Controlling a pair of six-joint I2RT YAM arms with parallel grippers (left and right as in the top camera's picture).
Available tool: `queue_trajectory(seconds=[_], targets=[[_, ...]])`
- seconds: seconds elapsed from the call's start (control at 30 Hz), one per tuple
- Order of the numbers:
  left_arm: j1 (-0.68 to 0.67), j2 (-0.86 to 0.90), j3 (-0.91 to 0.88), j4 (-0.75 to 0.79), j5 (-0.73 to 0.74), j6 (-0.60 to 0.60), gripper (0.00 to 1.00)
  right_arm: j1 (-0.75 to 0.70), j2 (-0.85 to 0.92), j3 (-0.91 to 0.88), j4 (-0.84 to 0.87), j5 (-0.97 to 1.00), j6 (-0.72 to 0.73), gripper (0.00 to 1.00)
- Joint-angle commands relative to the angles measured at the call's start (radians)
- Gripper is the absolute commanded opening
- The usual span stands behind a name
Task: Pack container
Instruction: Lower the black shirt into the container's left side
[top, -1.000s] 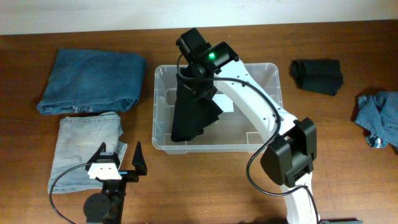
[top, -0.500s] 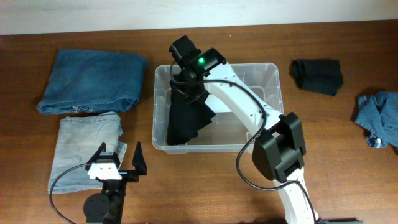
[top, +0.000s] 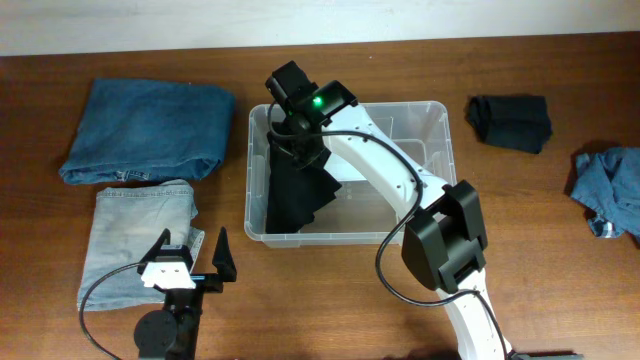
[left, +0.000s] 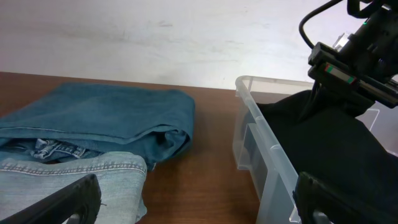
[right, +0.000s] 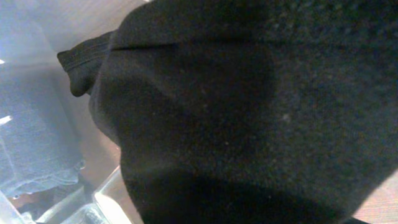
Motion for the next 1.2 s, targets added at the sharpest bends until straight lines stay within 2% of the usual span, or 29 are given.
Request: queue_trajectory(seconds=[0.0, 0.03, 0.1, 0.13, 0.23, 0.37, 0.53, 0.6, 0.7, 0.77, 0.83, 0.9, 0.97, 1.03, 1.13, 1.17], targets=[[0.004, -0.004, -0.002, -0.008, 0.001, 0.016, 1.0, 0.012, 0.005, -0.002, -0.004, 0.003, -0.007, 0.2], [0.004, -0.004, -0.002, -0.008, 0.001, 0.016, 0.99, 0.012, 0.005, -0.002, -0.004, 0.006, -0.021, 0.29], [0.004, -0.004, -0.002, -0.008, 0.001, 0.016, 0.99, 0.012, 0.005, -0.002, -0.007, 0.022, -0.035, 0.53], [0.004, -0.004, -0.002, -0.008, 0.001, 0.016, 0.99, 0.012, 0.005, -0.002, -0.011, 0.03, -0.045, 0.61], [0.004, -0.004, -0.002, -0.008, 0.001, 0.016, 0.99, 0.011, 0.005, -0.002, -0.032, 0.064, -0.057, 0.74], [0.004, -0.004, -0.002, -0.008, 0.001, 0.016, 0.99, 0.011, 0.005, -0.002, -0.063, 0.136, -0.136, 0.88], [0.004, -0.004, -0.002, -0.008, 0.001, 0.016, 0.99, 0.011, 0.005, -0.002, -0.136, 0.258, -0.214, 0.93], [0.004, -0.004, -0.002, -0.008, 0.001, 0.016, 0.99, 0.011, 0.005, -0.002, -0.141, 0.288, -0.29, 0.98], [0.004, -0.004, -0.002, -0.008, 0.001, 0.016, 0.99, 0.011, 0.005, -0.002, -0.142, 0.318, -0.404, 0.99], [0.004, -0.004, -0.002, -0.008, 0.001, 0.016, 0.99, 0.011, 0.005, -0.002, -0.126, 0.317, -0.504, 0.98], [0.004, -0.004, -0.002, -0.008, 0.001, 0.016, 0.99, 0.011, 0.005, -0.002, -0.124, 0.317, -0.557, 0.93], [0.004, -0.004, -0.002, -0.008, 0.001, 0.016, 0.99, 0.011, 0.005, -0.002, -0.131, 0.314, -0.575, 0.8], [0.004, -0.004, -0.002, -0.008, 0.001, 0.016, 0.99, 0.011, 0.005, -0.002, -0.138, 0.309, -0.576, 0.58], [0.004, -0.004, -0.002, -0.008, 0.001, 0.016, 0.99, 0.012, 0.005, -0.002, -0.143, 0.304, -0.576, 0.4], [0.004, -0.004, -0.002, -0.008, 0.001, 0.016, 0.99, 0.012, 0.005, -0.003, -0.15, 0.304, -0.576, 0.19], [0.004, -0.004, -0.002, -0.008, 0.001, 0.016, 0.99, 0.012, 0.006, -0.008, -0.15, 0.306, -0.576, 0.16]])
